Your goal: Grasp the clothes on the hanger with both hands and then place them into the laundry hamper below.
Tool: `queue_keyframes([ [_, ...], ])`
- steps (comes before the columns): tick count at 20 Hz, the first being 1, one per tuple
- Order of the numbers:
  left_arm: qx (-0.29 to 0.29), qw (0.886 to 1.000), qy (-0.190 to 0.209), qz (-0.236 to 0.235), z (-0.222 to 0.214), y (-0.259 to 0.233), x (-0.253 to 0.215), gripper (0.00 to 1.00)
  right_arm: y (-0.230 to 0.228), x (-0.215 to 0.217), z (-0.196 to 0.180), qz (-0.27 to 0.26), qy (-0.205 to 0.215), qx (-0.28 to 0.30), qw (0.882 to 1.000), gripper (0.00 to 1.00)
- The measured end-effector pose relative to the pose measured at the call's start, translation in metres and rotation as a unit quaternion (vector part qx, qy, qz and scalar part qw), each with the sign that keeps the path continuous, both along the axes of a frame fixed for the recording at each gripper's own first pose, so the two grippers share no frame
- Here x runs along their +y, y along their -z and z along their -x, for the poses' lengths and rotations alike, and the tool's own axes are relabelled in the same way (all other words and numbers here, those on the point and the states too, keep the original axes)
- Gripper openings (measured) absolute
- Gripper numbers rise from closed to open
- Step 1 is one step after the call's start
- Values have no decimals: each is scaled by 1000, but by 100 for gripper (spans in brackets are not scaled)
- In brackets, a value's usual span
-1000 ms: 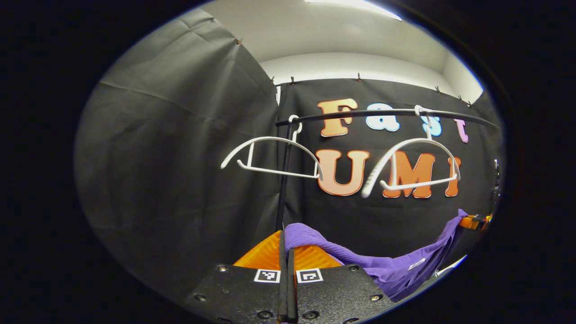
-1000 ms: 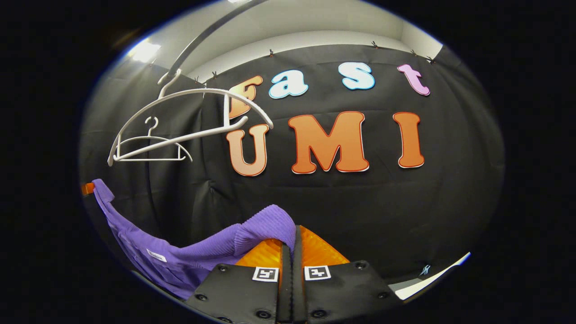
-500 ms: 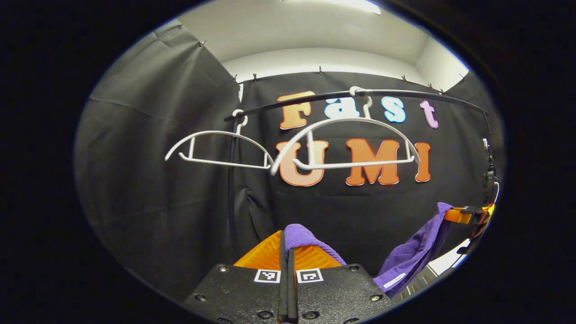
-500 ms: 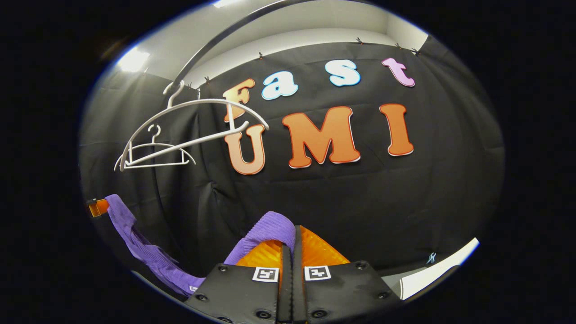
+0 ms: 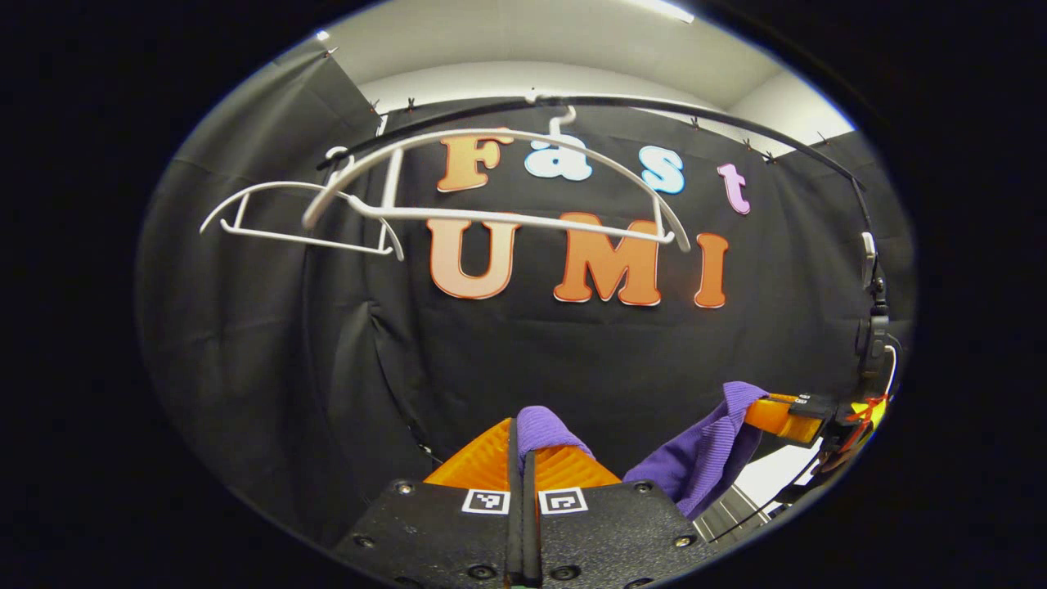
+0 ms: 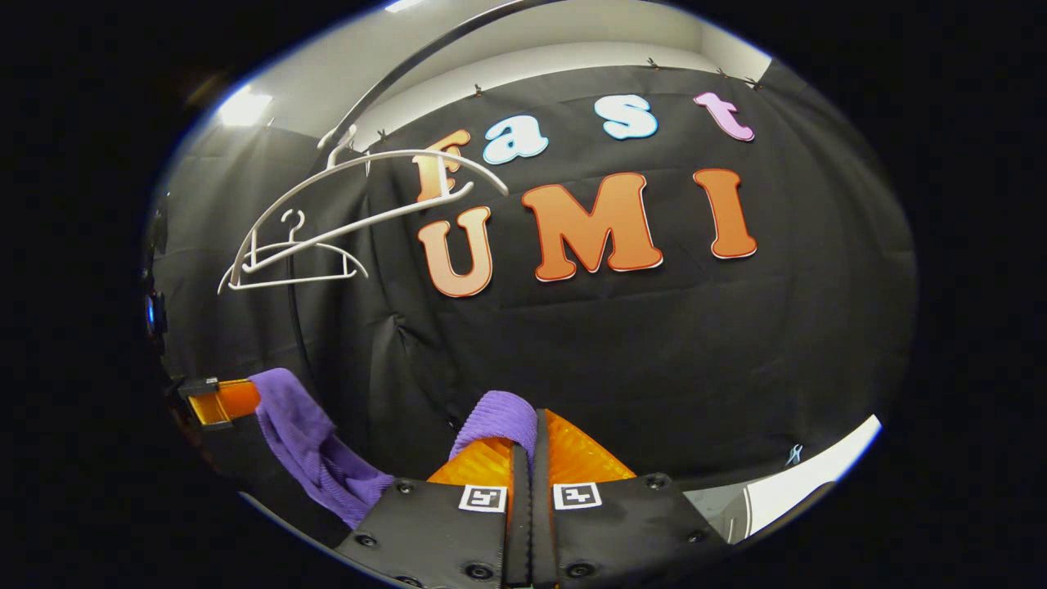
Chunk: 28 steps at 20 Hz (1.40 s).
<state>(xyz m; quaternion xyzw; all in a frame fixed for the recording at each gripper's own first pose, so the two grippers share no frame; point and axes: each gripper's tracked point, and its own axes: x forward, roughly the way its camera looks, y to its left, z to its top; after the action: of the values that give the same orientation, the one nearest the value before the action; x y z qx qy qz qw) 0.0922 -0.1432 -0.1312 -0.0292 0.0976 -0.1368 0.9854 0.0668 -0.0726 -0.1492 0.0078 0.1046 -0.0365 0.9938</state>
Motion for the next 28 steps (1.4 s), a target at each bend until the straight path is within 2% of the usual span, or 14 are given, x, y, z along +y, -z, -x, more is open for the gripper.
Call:
queue_keyframes([
  [4,27,999,16,12,-3,45,-33,0,25,11,8,18,-1,0,1000,8],
  [8,72,997,25,17,2,98,-54,0,76,14,20,23,7,29,999,8],
  [15,120,992,24,3,32,171,-59,0,147,-10,54,18,60,71,996,8],
  [18,167,985,36,15,58,202,-64,0,174,-15,81,7,82,94,992,8],
  [21,196,980,37,-7,67,238,-61,0,210,-25,99,21,94,129,987,8],
  [24,265,963,48,-11,78,285,-68,0,252,-32,104,14,101,168,980,8],
  [28,306,949,52,-45,77,331,-70,1,305,-39,112,11,108,211,971,8],
])
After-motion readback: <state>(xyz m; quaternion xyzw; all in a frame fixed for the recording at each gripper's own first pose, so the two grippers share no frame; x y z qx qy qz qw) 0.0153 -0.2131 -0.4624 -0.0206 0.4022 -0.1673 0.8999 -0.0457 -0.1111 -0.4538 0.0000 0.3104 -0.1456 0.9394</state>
